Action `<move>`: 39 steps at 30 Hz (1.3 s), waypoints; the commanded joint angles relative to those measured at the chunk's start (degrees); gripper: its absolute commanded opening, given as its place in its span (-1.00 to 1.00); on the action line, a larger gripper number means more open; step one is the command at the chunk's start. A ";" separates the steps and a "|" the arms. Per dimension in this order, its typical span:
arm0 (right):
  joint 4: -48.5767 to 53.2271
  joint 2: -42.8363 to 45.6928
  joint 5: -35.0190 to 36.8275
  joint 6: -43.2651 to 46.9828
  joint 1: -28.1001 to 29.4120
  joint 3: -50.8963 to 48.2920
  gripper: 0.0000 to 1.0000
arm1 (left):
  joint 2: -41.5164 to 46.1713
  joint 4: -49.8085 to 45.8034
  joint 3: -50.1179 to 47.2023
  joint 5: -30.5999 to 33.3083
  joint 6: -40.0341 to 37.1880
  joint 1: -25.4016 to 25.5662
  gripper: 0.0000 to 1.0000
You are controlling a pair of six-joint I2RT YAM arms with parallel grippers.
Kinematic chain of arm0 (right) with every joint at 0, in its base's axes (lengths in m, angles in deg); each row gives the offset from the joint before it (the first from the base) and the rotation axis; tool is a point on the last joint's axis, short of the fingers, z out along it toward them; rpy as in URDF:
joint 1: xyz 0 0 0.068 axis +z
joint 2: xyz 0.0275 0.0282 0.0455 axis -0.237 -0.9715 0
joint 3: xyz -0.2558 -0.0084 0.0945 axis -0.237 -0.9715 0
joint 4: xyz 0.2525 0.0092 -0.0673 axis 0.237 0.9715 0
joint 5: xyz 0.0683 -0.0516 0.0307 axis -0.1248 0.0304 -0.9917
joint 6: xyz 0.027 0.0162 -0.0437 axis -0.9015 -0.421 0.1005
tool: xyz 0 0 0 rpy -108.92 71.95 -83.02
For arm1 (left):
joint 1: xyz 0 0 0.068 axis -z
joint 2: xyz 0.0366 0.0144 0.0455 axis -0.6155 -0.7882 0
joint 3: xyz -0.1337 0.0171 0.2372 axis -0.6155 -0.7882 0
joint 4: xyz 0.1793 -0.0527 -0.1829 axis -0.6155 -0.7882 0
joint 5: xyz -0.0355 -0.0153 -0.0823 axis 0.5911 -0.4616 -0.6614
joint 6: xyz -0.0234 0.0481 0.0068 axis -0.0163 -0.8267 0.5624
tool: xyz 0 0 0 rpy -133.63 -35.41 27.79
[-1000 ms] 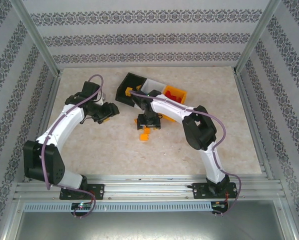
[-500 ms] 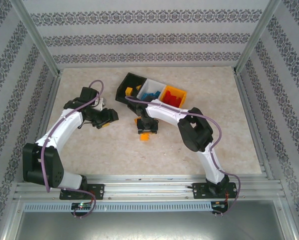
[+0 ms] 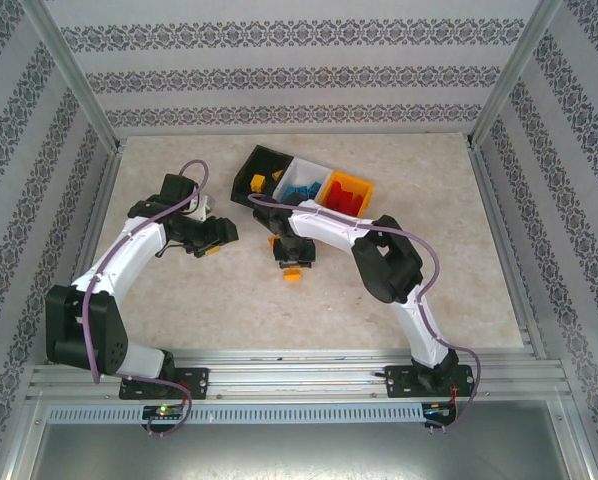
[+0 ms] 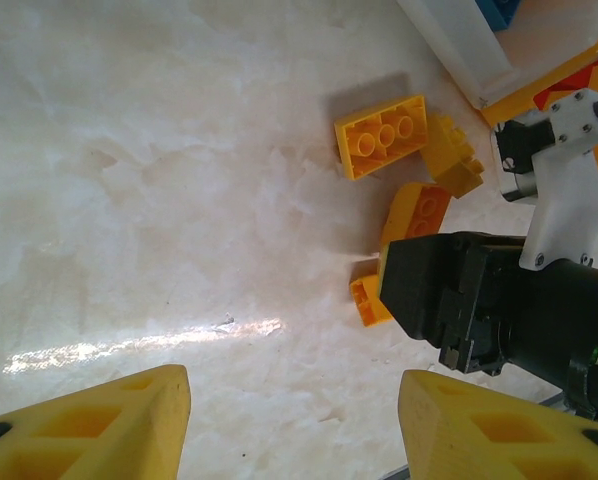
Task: Sort the legos into containers by color
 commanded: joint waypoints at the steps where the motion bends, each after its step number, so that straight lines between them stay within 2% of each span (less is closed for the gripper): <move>1: 1.88 3.36 1.60 -0.68 0.84 -0.15 -0.51 | -0.63 0.38 1.75 -1.11 -1.51 -0.42 0.16; 4: 1.61 5.31 1.02 -1.13 1.34 -0.98 -0.59 | -0.59 0.46 1.66 -0.87 -1.66 -0.39 0.17; 9: 1.33 8.32 -2.22 -1.41 2.08 -1.18 -0.60 | -0.54 0.05 2.09 -0.24 -2.15 -0.39 0.18; 11: -0.89 9.71 -6.91 -1.93 2.11 -2.08 -0.60 | -0.69 -0.36 2.44 0.24 -2.41 -0.48 0.18; 15: -17.61 14.54 -23.35 -6.74 1.67 -9.85 -0.60 | -0.63 -1.10 3.15 1.31 -2.88 -0.60 0.18; 17: -21.93 16.55 -25.04 -9.31 1.46 -11.91 -0.61 | -0.54 -1.29 3.12 1.79 -2.99 -0.90 0.18; 19: -20.94 17.06 -24.08 -9.24 0.99 -10.37 -0.60 | -0.07 -1.40 2.90 2.14 -2.99 -1.45 0.18; 24: -11.35 11.79 -21.29 -3.66 -1.44 3.88 -0.60 | 0.14 -1.33 2.63 2.36 -2.94 -2.13 0.18; 29: 1.19 -0.85 -16.76 2.52 -5.65 27.82 -0.59 | 0.73 -2.42 2.96 2.93 -3.07 -2.93 0.19; 33: 8.00 -12.93 -16.51 3.73 -8.95 47.62 -0.58 | 1.48 -3.07 2.33 2.85 -2.94 -3.16 0.20; 35: 8.17 -17.78 -18.17 2.73 -10.71 55.62 -0.58 | 1.91 -3.68 2.14 2.95 -3.20 -3.11 0.20; 39: 1.00 -19.62 -21.09 0.27 -13.06 54.56 -0.57 | 2.71 -5.72 1.77 4.59 -4.43 -3.11 0.20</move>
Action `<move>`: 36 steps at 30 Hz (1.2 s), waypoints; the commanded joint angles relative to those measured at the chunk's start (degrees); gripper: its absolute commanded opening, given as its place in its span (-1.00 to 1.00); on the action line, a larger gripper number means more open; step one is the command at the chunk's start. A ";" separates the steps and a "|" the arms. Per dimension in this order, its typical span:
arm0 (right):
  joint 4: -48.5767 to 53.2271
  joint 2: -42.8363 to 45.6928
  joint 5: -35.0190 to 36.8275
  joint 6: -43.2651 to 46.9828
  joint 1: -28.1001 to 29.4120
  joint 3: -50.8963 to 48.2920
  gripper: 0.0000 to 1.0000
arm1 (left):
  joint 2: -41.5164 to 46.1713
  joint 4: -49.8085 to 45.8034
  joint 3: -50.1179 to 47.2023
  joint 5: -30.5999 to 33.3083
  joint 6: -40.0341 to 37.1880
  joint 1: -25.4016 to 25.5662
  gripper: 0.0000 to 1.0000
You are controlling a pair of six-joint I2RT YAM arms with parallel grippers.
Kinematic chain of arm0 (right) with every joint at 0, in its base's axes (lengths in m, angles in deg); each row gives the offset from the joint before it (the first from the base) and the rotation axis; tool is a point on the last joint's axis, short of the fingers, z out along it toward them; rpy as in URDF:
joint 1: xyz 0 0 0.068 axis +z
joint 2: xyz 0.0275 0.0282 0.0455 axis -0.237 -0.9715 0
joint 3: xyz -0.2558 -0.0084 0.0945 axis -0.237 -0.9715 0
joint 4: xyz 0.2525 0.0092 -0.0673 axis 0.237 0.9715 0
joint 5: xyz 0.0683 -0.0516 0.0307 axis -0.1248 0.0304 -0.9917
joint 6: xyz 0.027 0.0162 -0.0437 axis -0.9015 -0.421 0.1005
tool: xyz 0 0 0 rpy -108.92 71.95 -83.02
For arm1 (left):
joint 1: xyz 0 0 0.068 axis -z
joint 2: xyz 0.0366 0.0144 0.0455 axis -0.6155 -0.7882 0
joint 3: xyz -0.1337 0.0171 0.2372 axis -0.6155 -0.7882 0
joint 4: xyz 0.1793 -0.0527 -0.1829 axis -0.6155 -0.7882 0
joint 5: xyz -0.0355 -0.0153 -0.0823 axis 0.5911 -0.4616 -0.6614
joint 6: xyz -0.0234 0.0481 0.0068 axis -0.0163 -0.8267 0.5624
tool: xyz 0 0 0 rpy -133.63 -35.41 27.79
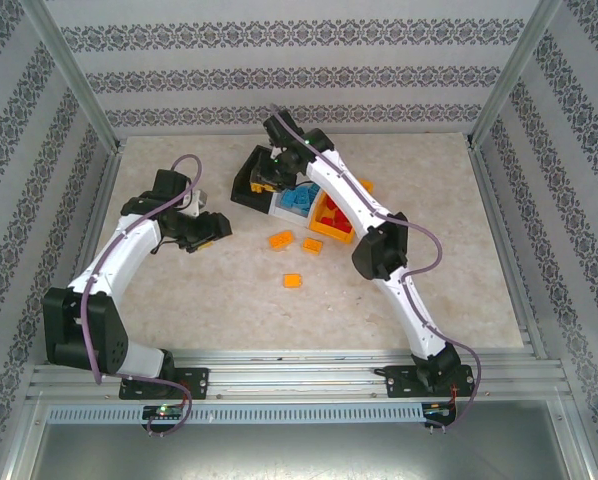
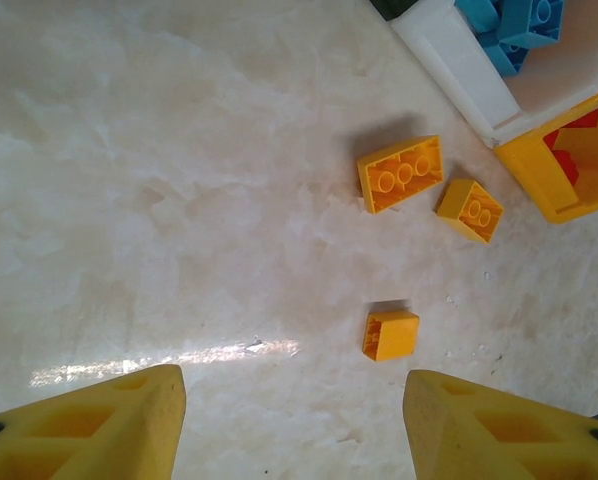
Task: Sort the legos into containers by color
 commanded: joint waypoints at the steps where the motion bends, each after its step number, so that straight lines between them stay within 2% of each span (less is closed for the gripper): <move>1: -2.91 -0.71 -2.60 -1.52 -1.38 -0.62 -0.57 | 2.31 -4.26 -0.25 2.35 -2.73 -0.80 0.20; 9: -13.51 -3.42 -8.49 -4.30 -3.81 -2.07 -0.51 | 0.77 -5.23 -0.47 4.19 -2.89 -0.89 0.20; 10: -13.97 -3.88 -8.79 -4.64 -3.96 -1.93 -0.44 | 0.41 -5.25 -0.17 4.11 -2.66 -0.88 0.20; 12: -14.64 -4.30 -8.83 -5.13 -4.15 -1.91 -0.15 | -0.27 -5.18 0.32 3.87 -2.47 -0.88 0.20; 15: -15.62 -4.30 -8.91 -5.57 -4.42 -1.87 0.10 | -0.78 -5.20 0.55 3.76 -2.52 -0.88 0.21; 19: -14.42 -2.98 -8.75 -4.61 -4.44 -1.84 0.16 | -0.60 -5.07 0.51 3.34 -2.88 -0.88 0.21; 23: -6.31 1.40 -4.45 0.11 -3.90 -4.22 0.18 | 0.49 -4.49 0.32 2.79 -2.89 -0.88 0.21; 30: 8.30 15.19 8.74 9.99 1.32 -22.39 0.30 | 3.17 -2.27 -2.21 1.02 -2.47 -0.89 0.22; 33: 9.85 20.92 12.97 10.68 5.37 -32.12 0.43 | 4.01 -1.44 -3.09 0.38 -2.19 -0.89 0.22; 36: 6.96 25.48 13.36 8.12 8.65 -42.10 0.53 | 4.85 -0.80 -3.69 0.09 -1.60 -0.91 0.22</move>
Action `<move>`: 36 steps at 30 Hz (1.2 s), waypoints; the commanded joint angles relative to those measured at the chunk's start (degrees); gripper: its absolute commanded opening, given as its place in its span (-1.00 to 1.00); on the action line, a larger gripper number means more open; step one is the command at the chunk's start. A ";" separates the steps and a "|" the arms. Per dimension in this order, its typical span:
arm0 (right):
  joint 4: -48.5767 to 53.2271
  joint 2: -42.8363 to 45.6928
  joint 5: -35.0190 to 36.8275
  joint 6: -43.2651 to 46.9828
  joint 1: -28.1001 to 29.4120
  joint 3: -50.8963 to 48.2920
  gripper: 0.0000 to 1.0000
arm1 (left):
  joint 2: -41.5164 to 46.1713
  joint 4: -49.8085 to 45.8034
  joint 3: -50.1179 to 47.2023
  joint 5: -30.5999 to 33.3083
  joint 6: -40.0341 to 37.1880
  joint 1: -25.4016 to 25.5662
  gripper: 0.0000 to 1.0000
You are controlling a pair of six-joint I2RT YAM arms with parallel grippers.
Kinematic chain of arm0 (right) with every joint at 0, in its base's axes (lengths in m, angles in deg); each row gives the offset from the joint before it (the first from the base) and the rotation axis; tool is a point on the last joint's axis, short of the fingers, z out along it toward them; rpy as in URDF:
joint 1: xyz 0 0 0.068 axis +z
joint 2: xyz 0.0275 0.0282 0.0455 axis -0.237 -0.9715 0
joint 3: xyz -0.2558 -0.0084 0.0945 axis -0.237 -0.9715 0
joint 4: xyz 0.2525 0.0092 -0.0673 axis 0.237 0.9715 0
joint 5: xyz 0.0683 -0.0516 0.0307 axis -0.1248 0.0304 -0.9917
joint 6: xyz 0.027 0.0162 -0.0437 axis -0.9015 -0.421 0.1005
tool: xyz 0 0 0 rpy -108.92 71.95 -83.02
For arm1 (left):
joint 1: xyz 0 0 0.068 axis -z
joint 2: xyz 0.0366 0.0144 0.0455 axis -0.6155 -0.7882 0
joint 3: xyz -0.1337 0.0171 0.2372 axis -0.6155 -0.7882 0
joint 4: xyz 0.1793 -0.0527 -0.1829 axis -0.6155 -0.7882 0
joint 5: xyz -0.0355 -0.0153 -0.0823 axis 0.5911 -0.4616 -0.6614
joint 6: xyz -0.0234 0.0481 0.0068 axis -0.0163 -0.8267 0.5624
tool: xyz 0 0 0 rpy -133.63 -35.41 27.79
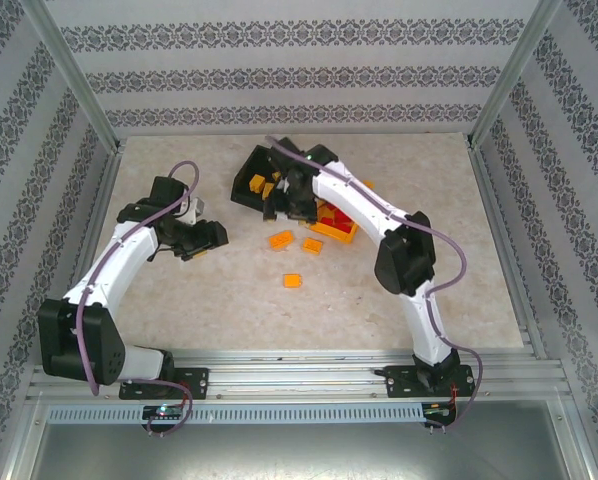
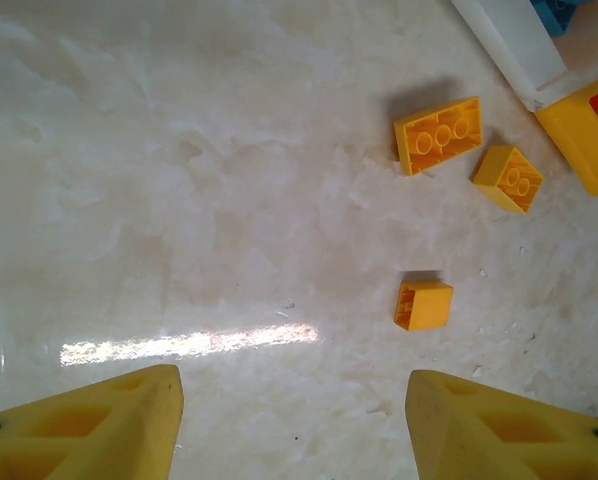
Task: Sort the legos into containers by color
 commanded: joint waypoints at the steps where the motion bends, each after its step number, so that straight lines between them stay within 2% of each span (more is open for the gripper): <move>1: 0.62 4.04 4.08 -0.93 3.57 -9.23 0.55 | 1.85 2.05 -1.12 -1.23 -0.09 -0.64 0.22; 5: -4.43 5.27 2.45 -4.73 6.38 -17.58 0.58 | 2.65 2.60 -2.03 -2.12 0.56 -0.65 0.24; 13: -9.46 3.80 3.86 -8.31 8.31 -24.27 0.50 | 3.80 1.54 -2.74 -2.28 0.58 -0.65 0.24; 22: -11.03 -0.01 2.86 -9.44 8.48 -25.14 0.31 | 2.83 0.49 -2.01 -2.02 0.23 -0.67 0.25; 32: -7.75 -1.57 5.02 -10.62 9.27 -24.62 0.26 | 2.06 1.06 -2.52 -2.88 0.05 -0.58 0.26; 36: -8.40 -1.77 5.40 -11.01 9.36 -24.89 0.02 | 1.69 1.25 -2.50 -3.23 0.05 -0.56 0.26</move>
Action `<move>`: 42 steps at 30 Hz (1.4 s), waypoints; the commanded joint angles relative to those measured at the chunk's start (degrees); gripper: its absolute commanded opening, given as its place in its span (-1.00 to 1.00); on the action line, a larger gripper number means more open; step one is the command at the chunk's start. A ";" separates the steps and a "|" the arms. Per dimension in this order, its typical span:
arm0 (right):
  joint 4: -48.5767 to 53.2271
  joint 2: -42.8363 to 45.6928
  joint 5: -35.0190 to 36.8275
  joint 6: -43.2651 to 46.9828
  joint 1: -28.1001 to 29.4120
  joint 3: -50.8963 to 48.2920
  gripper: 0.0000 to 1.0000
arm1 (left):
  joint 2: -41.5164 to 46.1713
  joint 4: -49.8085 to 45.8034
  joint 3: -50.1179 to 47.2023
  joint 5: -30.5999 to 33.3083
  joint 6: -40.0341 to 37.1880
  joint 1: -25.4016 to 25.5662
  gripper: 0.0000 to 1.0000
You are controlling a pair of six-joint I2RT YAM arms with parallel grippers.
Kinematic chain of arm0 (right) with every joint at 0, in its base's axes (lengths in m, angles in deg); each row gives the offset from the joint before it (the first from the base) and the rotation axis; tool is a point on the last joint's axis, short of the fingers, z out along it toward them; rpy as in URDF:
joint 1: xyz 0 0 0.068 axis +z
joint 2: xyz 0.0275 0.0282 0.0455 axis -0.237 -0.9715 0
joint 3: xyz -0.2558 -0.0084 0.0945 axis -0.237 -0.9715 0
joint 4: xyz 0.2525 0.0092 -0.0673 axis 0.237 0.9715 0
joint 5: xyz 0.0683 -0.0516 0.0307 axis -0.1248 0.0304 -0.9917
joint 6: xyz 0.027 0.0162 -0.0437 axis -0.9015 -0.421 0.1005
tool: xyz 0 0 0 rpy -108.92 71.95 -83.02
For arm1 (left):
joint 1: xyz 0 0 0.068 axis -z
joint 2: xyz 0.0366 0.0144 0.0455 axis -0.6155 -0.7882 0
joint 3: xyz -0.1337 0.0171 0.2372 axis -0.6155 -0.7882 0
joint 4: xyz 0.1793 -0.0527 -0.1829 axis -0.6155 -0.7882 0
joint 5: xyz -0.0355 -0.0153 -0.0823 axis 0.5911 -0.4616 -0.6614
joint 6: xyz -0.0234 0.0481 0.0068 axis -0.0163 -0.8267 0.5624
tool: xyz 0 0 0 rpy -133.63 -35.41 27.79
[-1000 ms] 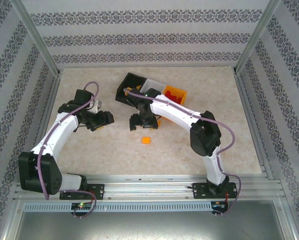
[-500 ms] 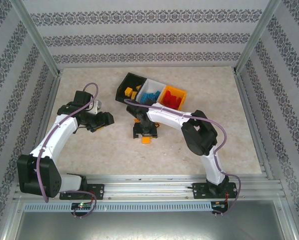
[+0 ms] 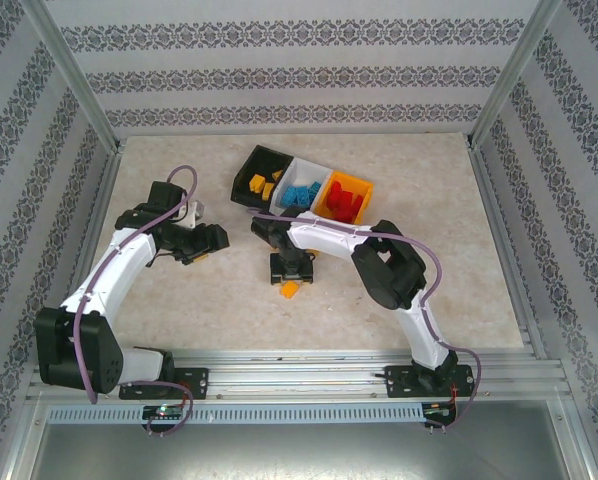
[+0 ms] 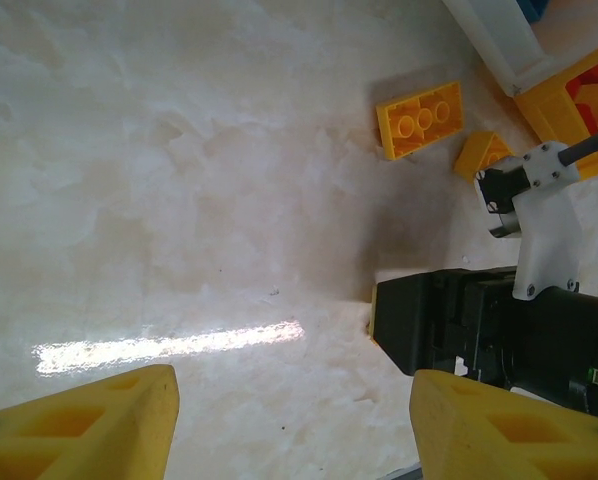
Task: Sort the legos into containers by color
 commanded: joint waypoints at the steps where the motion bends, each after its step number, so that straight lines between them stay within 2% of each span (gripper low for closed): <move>1: 1.41 -0.89 1.64 -1.16 0.49 -0.11 0.01 | -0.67 -0.16 0.00 -1.06 -0.40 -0.49 0.27; 4: 2.35 -1.14 1.39 -1.11 0.58 0.42 0.04 | -0.74 0.01 -0.09 -1.20 -0.41 -0.49 0.27; 8: 4.02 -0.07 1.86 -1.53 0.97 0.78 0.28 | -0.69 0.32 -0.34 -1.37 -0.40 -0.49 0.28; 15: 5.77 1.17 0.64 -5.04 2.31 0.34 0.29 | -1.14 0.58 -0.26 -1.46 -0.23 -0.53 0.29; 23: 2.97 -1.17 -2.41 -6.54 2.73 0.64 0.05 | -1.22 0.38 -0.15 -1.33 -0.28 -0.49 0.30; 29: 3.93 -1.90 -0.64 -4.98 2.68 2.91 -0.29 | -1.32 0.36 -0.20 -1.03 -0.41 -0.51 0.31; 36: 3.53 -1.02 1.49 -3.31 1.11 5.28 -0.32 | -1.73 0.29 -0.01 -0.59 -0.67 -0.49 0.32; 38: 3.60 -1.10 1.27 -2.55 0.10 5.96 -0.32 | -1.94 0.20 0.08 -0.41 -0.67 -0.49 0.32; 42: 6.07 -2.01 0.50 -0.72 -0.83 7.85 0.02 | -2.50 -0.50 0.73 -0.06 -1.07 -0.49 0.33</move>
